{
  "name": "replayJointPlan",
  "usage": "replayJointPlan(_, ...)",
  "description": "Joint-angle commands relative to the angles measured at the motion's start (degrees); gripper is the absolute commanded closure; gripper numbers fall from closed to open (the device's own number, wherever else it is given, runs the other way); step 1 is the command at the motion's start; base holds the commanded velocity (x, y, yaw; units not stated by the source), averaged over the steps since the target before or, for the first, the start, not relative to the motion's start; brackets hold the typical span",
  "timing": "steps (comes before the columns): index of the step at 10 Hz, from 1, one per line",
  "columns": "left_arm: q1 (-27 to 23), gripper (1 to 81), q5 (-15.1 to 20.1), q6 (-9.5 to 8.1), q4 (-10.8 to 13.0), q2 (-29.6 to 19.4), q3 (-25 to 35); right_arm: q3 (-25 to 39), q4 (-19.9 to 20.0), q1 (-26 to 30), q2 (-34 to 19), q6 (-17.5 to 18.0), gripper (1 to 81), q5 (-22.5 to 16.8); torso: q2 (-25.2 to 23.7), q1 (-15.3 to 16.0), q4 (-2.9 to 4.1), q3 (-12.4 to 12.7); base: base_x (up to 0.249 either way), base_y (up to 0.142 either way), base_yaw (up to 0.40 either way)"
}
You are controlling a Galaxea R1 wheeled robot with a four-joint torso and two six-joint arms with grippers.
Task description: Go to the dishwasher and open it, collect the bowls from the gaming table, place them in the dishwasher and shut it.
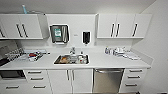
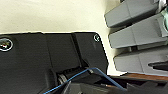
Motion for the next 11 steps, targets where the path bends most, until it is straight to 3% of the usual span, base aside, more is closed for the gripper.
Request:
replayJointPlan(1, -3.05, 1.0, 2.72, 0.18, 0.60, -0.71, 1.75, 1.12, -0.28, 3.03, -0.61, -0.03, 1.0, -2.86, 0.00, 0.00, 0.00, 0.00, 0.134, 0.000, 0.000)
replayJointPlan(11, -3.13, 1.0, 2.72, 0.18, 0.52, -0.79, 1.75, 1.12, -0.37, 3.12, -0.52, -0.03, 1.0, -2.86, -0.04, -0.07, 0.00, 0.00, 0.132, 0.000, 0.000)
